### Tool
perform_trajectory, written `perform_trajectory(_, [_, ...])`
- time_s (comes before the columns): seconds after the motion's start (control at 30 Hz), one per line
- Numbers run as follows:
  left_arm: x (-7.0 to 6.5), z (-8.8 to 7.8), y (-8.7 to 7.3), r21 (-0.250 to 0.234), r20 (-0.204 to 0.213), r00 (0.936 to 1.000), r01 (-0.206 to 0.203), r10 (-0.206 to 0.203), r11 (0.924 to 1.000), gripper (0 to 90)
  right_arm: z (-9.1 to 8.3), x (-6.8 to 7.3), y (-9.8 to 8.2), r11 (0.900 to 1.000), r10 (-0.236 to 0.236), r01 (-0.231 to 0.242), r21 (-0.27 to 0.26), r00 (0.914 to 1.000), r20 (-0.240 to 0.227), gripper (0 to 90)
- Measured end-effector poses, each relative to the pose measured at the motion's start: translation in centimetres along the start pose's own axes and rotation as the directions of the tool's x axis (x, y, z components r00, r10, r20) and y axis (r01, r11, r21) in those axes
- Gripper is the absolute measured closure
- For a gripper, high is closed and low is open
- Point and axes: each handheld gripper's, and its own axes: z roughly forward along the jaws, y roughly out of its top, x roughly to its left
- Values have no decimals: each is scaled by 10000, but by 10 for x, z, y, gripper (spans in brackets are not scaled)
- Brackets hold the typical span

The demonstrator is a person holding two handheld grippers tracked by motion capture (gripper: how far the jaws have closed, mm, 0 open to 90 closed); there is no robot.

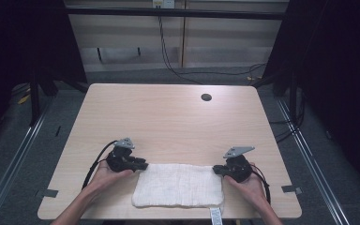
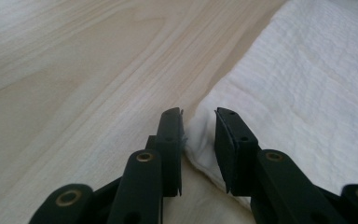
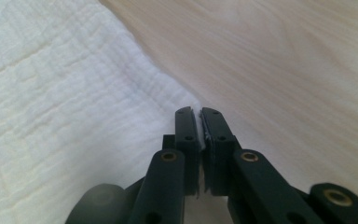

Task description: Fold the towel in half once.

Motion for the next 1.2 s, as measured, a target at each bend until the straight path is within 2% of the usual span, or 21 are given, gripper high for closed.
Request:
perform_trajectory(0.13, [-6, 2, 3, 69, 45, 10000, 68, -68, 10000, 716, -2, -11, 3, 10000, 66, -67, 48, 9999, 144, 862])
perform_trajectory(0.2, [-11, 5, 6, 243, 74, 9999, -137, 136, 9996, 716, -1, -19, 3, 9998, 195, -197, 74, 9996, 210, 862])
perform_trajectory(0.23, [-13, 7, 8, 371, -24, 9998, -206, 207, 9991, 728, -1, -21, 3, 9996, 250, -253, 132, 9994, 223, 863])
perform_trajectory(0.27, [-13, 9, 9, 457, 58, 9996, -262, 260, 9986, 741, 0, -23, 2, 9994, 333, -334, 94, 9993, 159, 862])
perform_trajectory(0.37, [-14, 15, 12, 399, 102, 9994, -339, 335, 9986, 791, -4, -28, 1, 9988, 471, -478, 102, 9972, 573, 862])
perform_trajectory(0.43, [-15, 16, 12, 335, 211, 9992, -350, 343, 9988, 838, -6, -30, -1, 9984, 570, -569, -41, 9969, 547, 852])
perform_trajectory(0.5, [-16, 16, 11, 271, 200, 9993, -336, 330, 9991, 863, -8, -31, -3, 9975, 683, -670, -227, 9958, 606, 753])
perform_trajectory(0.57, [-12, 16, 11, 206, 461, 9988, -158, 148, 9997, 868, -12, -26, -1, 9960, 865, -849, -270, 9943, 619, 649])
perform_trajectory(0.63, [-10, 16, 10, 221, 458, 9989, -113, 103, 9997, 869, -19, -15, 2, 9974, 649, -622, -366, 9949, 771, 613])
perform_trajectory(0.73, [-10, 16, 10, 199, 469, 9988, -138, 129, 9997, 869, -29, 6, 6, 9962, 425, -399, -778, 9986, 316, 607])
perform_trajectory(0.9, [-8, 16, 9, 149, 589, 9983, -21, 13, 9999, 866, -32, 56, 14, 9941, -316, 256, -1054, 9979, -557, 600])
perform_trajectory(1.0, [-7, 16, 8, 84, 759, 9971, 79, -85, 9999, 866, -26, 82, 20, 9930, -631, 506, -1068, 9912, -1166, 585])
perform_trajectory(1.1, [-7, 17, 8, 33, 746, 9972, 67, -69, 10000, 866, -17, 103, 29, 9912, -1038, 881, -991, 9804, -1675, 582])
perform_trajectory(1.2, [-7, 16, 8, 56, 742, 9972, 59, -63, 10000, 864, -2, 120, 39, 9914, -1176, 1026, -816, 9712, -2070, 588])
